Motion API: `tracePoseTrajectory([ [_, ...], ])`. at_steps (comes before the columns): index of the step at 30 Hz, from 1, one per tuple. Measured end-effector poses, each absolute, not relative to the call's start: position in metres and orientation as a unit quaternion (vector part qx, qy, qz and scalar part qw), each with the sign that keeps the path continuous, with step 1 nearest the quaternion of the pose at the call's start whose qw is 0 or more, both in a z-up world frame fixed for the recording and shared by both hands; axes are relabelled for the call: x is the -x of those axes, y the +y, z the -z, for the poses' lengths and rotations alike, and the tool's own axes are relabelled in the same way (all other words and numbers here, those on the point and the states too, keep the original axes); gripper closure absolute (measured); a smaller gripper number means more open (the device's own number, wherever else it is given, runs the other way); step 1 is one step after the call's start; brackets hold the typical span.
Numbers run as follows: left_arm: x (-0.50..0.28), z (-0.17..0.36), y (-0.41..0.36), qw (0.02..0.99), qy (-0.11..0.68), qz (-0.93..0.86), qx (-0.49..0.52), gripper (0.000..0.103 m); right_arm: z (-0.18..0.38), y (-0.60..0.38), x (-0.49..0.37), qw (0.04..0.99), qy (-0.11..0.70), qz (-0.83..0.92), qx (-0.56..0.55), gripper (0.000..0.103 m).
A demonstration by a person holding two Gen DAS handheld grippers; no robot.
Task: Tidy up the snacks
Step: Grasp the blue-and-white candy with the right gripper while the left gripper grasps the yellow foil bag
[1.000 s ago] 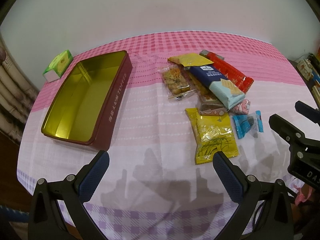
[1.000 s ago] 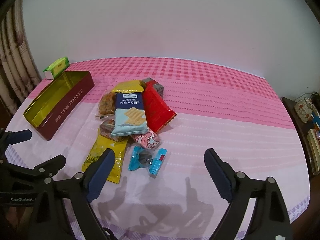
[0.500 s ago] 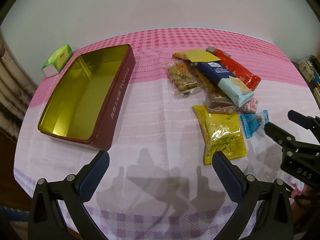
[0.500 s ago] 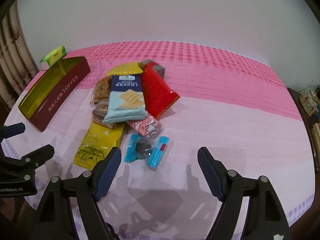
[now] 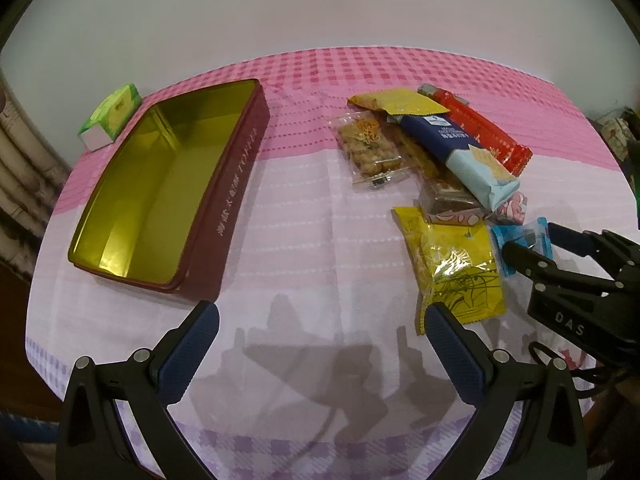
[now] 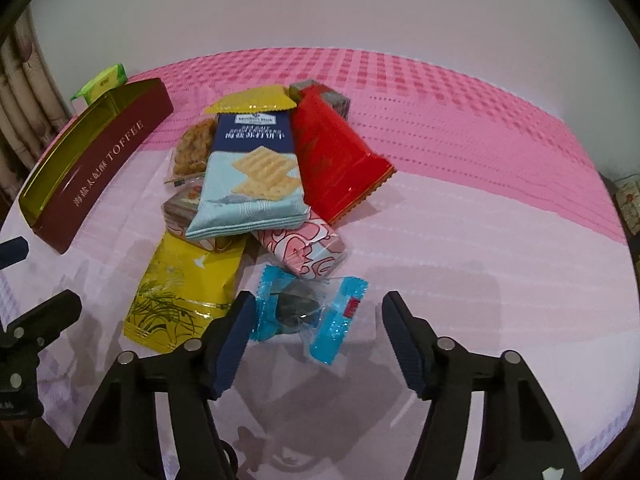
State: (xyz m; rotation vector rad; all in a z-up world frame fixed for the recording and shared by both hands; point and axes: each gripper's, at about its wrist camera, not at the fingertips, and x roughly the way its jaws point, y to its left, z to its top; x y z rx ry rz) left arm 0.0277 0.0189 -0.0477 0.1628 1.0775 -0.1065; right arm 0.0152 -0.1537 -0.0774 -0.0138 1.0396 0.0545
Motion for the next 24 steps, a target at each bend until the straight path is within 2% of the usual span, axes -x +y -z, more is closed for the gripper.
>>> tracePoseTrajectory([
  [7, -0.033, 0.052, 0.002, 0.850, 0.516, 0.070, -0.081, 0.001, 0.082, -0.159, -0.015, 0.867, 0.497, -0.026, -0.006, 0.069],
  [15, -0.041, 0.057, -0.023, 0.840, 0.527, 0.108, -0.068, 0.001, 0.081, -0.176, -0.007, 0.862, 0.507, -0.010, -0.018, 0.076],
  [24, -0.052, 0.070, -0.051, 0.829, 0.543, 0.118, -0.064, 0.001, 0.080, -0.193, 0.003, 0.861, 0.508, -0.004, -0.023, 0.076],
])
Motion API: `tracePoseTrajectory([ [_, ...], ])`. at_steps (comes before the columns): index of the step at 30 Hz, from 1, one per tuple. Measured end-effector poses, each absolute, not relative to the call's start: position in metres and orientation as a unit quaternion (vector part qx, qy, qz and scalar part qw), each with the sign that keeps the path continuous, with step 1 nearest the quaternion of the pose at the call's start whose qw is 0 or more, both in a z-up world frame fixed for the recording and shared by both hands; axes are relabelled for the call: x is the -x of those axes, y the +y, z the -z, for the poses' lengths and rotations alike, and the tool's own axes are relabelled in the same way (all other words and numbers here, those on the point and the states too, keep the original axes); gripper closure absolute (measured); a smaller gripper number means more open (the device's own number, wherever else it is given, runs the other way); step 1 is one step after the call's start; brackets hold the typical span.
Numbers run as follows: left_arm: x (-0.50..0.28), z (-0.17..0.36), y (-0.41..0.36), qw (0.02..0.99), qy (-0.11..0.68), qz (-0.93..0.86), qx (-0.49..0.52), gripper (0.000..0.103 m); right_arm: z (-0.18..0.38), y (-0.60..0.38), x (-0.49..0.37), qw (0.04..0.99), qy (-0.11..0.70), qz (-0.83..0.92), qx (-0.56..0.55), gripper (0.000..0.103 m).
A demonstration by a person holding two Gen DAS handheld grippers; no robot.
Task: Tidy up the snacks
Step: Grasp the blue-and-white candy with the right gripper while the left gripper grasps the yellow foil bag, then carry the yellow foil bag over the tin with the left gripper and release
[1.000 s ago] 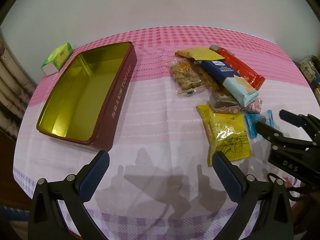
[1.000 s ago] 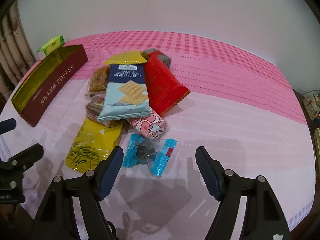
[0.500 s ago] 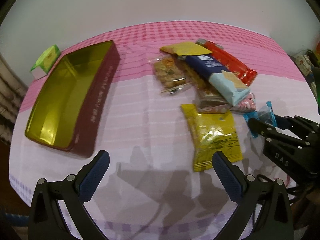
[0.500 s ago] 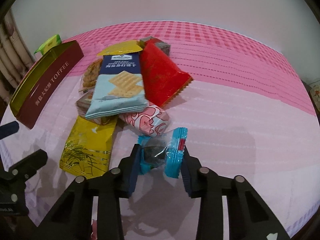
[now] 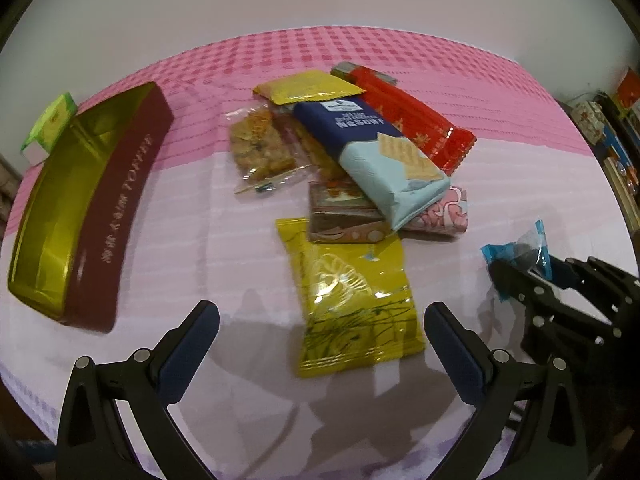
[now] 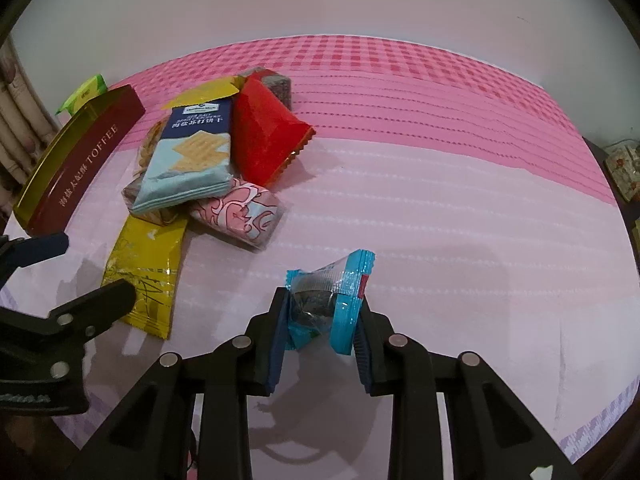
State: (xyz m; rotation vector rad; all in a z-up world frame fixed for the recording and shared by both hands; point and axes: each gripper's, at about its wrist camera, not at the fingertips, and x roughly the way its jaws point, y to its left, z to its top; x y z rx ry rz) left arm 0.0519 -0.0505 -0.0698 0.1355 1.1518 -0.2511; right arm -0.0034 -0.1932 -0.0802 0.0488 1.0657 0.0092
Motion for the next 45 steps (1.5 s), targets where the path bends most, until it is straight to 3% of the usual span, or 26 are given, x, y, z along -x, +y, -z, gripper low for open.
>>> tracePoseTrajectory([
  [11, -0.067, 0.089, -0.059, 0.823, 0.557, 0.097, -0.062, 0.002, 0.081, -0.195, 0.004, 0.863, 0.505, -0.008, -0.026, 0.075],
  [19, -0.065, 0.092, -0.061, 0.819, 0.560, 0.112, -0.060, 0.020, 0.080, -0.195, 0.005, 0.863, 0.504, -0.009, -0.028, 0.075],
  [22, -0.061, 0.090, -0.065, 0.820, 0.554, 0.123, -0.065, 0.031, 0.080, -0.195, 0.005, 0.863, 0.504, -0.008, -0.028, 0.075],
  [23, -0.060, 0.088, -0.067, 0.821, 0.554, 0.126, -0.066, 0.039, 0.081, -0.195, 0.005, 0.863, 0.504, -0.009, -0.027, 0.075],
  [29, -0.057, 0.087, -0.064, 0.817, 0.558, 0.131, -0.059, 0.048, 0.080, -0.195, 0.005, 0.863, 0.504, -0.009, -0.028, 0.075],
  [45, -0.035, 0.074, -0.041, 0.781, 0.598, 0.168, -0.061, 0.049, 0.080, -0.193, 0.004, 0.863, 0.504, -0.006, -0.021, 0.075],
])
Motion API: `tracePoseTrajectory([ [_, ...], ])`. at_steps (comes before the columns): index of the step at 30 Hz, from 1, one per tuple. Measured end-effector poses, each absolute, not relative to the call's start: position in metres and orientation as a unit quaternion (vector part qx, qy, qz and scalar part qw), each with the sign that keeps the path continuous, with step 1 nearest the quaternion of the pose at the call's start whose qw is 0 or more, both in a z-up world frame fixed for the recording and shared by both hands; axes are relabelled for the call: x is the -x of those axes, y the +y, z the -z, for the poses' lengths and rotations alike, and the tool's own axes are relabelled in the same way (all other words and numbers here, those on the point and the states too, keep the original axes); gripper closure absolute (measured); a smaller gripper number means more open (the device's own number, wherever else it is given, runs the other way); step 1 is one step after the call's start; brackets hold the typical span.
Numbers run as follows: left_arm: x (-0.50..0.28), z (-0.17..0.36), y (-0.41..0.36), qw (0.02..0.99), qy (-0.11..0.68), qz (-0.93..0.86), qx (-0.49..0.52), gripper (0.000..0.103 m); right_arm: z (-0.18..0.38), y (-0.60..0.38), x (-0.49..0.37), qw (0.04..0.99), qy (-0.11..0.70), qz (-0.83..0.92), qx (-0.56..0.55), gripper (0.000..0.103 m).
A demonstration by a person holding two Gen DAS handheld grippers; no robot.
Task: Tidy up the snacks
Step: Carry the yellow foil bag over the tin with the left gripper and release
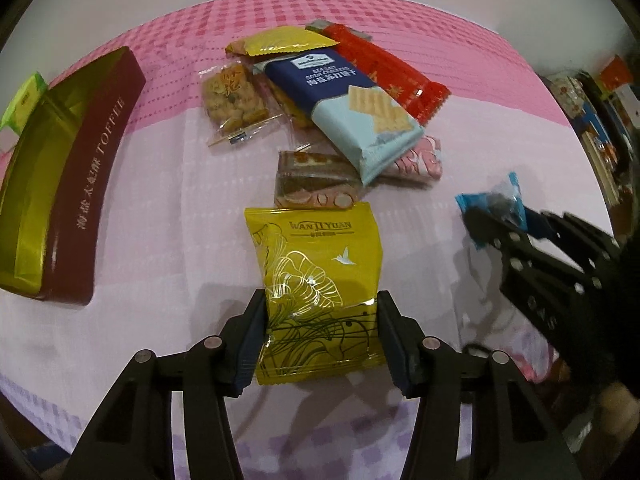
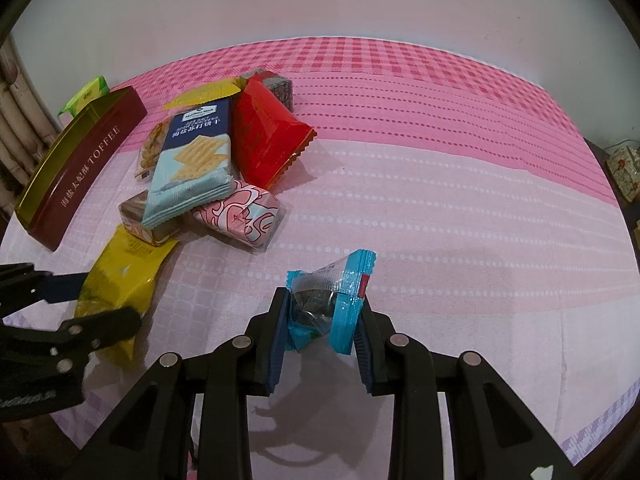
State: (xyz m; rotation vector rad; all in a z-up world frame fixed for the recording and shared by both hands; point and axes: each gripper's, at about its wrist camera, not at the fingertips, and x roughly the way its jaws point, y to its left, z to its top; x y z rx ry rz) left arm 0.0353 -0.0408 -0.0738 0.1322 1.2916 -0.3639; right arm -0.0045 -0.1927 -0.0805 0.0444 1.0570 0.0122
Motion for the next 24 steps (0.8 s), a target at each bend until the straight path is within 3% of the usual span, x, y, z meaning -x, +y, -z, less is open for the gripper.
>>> tracePoseTrajectory([
  [11, -0.011, 0.040, -0.009, 0.800, 0.568, 0.177, -0.079, 0.049, 0.081, -0.191, 0.004, 0.863, 0.504, -0.004, -0.017, 0.075],
  [24, -0.039, 0.003, 0.057, 0.850, 0.510, 0.113, -0.067, 0.049, 0.082, -0.188, 0.005, 0.865, 0.502, 0.004, -0.010, 0.075],
])
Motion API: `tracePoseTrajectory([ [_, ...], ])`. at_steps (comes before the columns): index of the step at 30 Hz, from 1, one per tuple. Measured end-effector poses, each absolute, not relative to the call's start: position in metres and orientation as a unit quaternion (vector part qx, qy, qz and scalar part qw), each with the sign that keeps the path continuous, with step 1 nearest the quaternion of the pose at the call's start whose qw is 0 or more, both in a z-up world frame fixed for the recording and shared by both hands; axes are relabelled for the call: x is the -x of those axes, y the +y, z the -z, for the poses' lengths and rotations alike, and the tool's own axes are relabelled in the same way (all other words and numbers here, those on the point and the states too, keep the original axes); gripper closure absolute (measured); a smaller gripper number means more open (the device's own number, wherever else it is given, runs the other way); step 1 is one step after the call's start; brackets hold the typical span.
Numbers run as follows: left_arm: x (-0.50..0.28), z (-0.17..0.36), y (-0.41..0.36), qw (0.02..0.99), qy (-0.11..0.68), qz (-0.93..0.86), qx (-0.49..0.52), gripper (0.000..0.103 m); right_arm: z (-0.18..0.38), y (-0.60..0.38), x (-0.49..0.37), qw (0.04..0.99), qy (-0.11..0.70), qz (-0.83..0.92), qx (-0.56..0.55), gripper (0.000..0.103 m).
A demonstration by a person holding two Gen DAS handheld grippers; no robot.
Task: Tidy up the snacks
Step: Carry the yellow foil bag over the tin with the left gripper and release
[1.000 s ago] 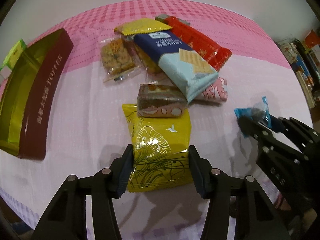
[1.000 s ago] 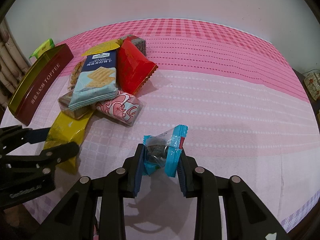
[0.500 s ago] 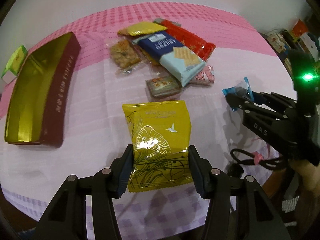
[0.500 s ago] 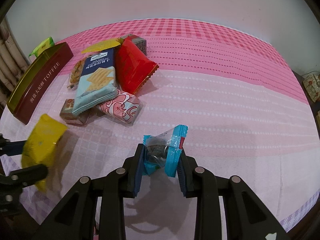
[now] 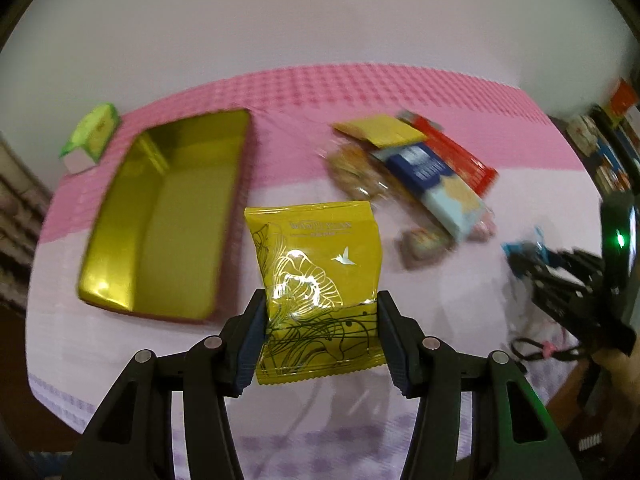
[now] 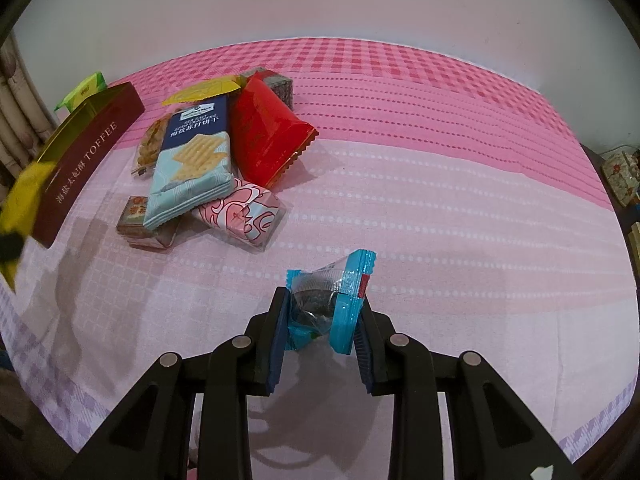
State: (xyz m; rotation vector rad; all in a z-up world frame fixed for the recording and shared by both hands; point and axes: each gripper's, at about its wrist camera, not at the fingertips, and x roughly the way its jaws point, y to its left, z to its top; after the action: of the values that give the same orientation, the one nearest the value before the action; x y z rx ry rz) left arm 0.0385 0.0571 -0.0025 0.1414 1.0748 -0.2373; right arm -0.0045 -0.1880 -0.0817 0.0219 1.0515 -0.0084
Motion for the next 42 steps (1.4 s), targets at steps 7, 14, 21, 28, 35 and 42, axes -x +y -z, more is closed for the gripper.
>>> tracePoseTrajectory([
  [7, -0.067, -0.016, 0.119, 0.872, 0.481, 0.065, -0.069, 0.049, 0.082, -0.186, 0.005, 0.865, 0.502, 0.008, -0.009, 0.075],
  [14, -0.096, -0.004, 0.170, 0.873, 0.479, 0.039, -0.080, 0.049, 0.083, -0.185, 0.005, 0.864, 0.502, 0.018, -0.009, 0.075],
  [21, -0.106, 0.028, 0.189, 0.858, 0.506, 0.028, -0.080, 0.049, 0.083, -0.184, 0.004, 0.862, 0.505, 0.026, -0.009, 0.075],
  [28, -0.108, 0.045, 0.194, 0.855, 0.514, 0.021, -0.074, 0.049, 0.082, -0.182, 0.003, 0.860, 0.510, 0.035, -0.009, 0.076],
  [35, -0.111, 0.054, 0.198, 0.853, 0.516, 0.014, -0.080, 0.049, 0.082, -0.181, 0.003, 0.858, 0.512, 0.042, -0.011, 0.076],
  [42, -0.111, 0.062, 0.196, 0.850, 0.518, 0.008, -0.091, 0.049, 0.082, -0.180, 0.003, 0.857, 0.513, 0.047, -0.009, 0.076],
])
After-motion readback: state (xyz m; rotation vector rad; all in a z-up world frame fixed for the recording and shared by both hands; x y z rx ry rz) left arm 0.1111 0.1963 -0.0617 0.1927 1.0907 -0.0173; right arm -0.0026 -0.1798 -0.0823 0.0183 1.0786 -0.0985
